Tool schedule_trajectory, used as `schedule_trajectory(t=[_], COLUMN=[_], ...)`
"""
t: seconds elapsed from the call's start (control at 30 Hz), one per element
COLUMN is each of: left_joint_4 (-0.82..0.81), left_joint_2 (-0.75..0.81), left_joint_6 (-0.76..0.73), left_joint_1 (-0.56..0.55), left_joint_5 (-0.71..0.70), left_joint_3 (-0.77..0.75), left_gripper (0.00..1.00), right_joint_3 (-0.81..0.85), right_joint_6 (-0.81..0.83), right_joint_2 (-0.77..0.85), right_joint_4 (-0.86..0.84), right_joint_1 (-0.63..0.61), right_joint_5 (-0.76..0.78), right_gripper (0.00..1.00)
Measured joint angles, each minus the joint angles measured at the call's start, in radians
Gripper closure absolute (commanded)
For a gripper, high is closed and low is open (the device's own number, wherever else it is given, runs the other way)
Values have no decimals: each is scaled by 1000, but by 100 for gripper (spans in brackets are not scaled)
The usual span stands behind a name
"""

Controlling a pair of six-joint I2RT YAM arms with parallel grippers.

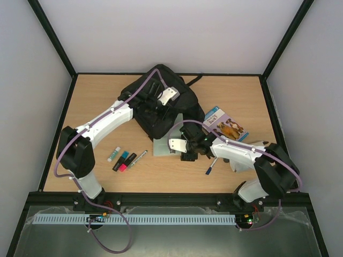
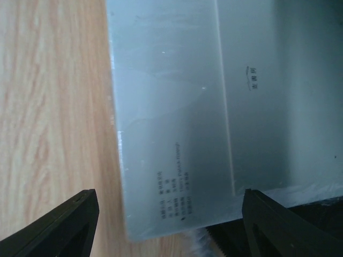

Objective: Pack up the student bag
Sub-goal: Place the book in the student bag.

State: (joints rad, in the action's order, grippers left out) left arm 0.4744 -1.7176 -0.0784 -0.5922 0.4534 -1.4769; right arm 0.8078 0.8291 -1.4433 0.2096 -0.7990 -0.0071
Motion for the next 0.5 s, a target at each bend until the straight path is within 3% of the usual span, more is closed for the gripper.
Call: schedule_trajectory(t=[0.3,0.5], left_joint_4=[14,16], left_joint_2=[0,0], left_joint_6=[-1,-2], left_joint_1=[0,9], left_joint_5=[10,-5], left_joint_3=[0,0], left_gripper=[98,97], right_joint_3=[1,3], right_joint_6=[-2,-35], right_joint_2=[-77,-103], right_joint_4=[-118,-216], right_joint_1=[0,5], right_joint_5=[114,198], right_gripper=[49,51])
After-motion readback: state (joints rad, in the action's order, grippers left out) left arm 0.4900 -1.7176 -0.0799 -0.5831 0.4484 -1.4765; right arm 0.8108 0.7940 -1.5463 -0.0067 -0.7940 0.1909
